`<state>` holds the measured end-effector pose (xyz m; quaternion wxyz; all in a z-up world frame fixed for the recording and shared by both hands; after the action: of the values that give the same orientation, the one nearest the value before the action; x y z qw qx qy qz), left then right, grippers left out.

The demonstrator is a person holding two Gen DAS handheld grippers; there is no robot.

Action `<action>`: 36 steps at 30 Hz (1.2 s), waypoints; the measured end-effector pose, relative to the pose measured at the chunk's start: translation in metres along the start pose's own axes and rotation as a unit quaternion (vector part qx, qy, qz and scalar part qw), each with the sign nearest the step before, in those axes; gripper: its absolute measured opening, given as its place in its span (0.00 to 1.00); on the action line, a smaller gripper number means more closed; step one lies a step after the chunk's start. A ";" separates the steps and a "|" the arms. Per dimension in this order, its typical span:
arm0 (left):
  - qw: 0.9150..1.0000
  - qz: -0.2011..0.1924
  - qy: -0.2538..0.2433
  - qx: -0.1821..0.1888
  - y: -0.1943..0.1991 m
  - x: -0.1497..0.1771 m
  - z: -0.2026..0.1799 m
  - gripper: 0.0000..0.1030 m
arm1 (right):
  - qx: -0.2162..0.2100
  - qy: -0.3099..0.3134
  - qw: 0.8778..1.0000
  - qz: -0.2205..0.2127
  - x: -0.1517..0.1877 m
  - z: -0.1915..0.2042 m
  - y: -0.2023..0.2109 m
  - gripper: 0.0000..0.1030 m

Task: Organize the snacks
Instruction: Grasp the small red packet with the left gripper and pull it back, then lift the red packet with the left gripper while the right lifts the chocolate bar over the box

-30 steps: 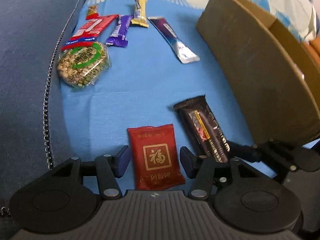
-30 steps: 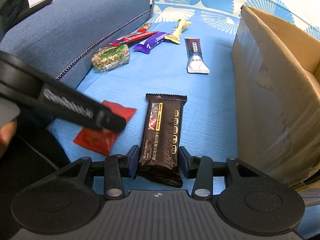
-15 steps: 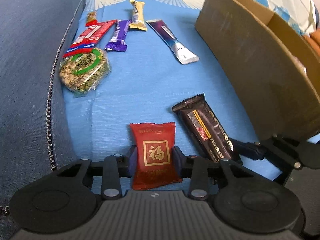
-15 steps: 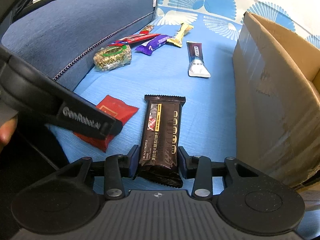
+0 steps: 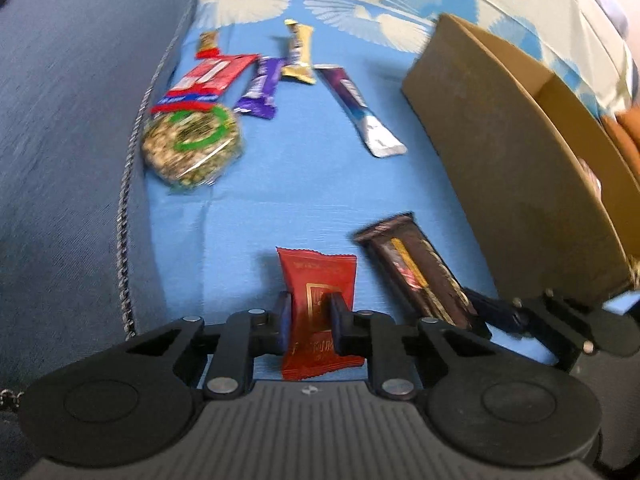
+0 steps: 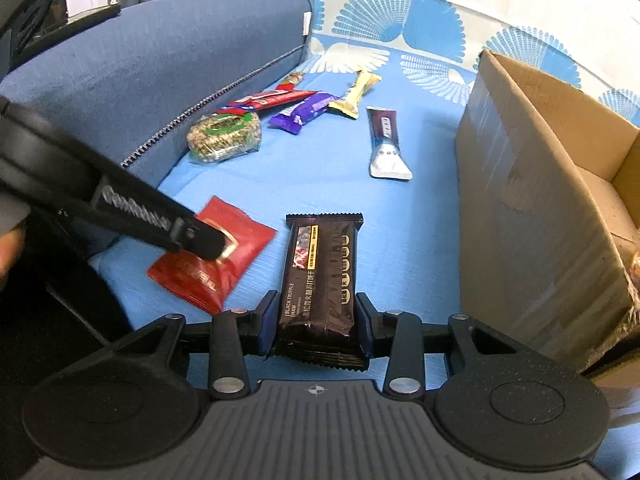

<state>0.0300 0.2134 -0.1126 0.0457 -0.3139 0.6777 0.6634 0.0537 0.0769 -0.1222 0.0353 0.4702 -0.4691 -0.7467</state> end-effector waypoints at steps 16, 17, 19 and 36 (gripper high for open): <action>0.997 0.039 -0.054 -0.027 -0.017 0.001 -0.016 0.67 | 0.024 -0.028 0.999 0.021 0.004 -0.014 -0.012 0.51; 0.997 0.041 -0.060 -0.030 -0.019 0.001 -0.018 0.68 | 0.023 -0.029 0.999 0.022 0.004 -0.014 -0.012 0.51; 0.996 0.045 -0.071 -0.035 -0.021 0.002 -0.021 0.69 | 0.022 -0.031 0.999 0.022 0.004 -0.014 -0.012 0.52; 0.996 0.009 -0.078 -0.043 -0.010 0.003 -0.022 0.33 | 0.020 0.006 1.000 0.006 0.004 -0.005 -0.003 0.40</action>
<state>0.0401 0.1924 -0.1206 0.0787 -0.2566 0.6457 0.7148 0.0567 0.0736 -0.1279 0.0339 0.4727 -0.4863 -0.7341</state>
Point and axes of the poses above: each gripper's, at about its wrist camera, not at the fingertips, and y roughly against the way its jaws point, z to its left, x to its underside, the point moved 4 cm from there along -y, roughly the way its jaws point, and after that the axes turned 4 degrees about -x, right-handed, at the moved point
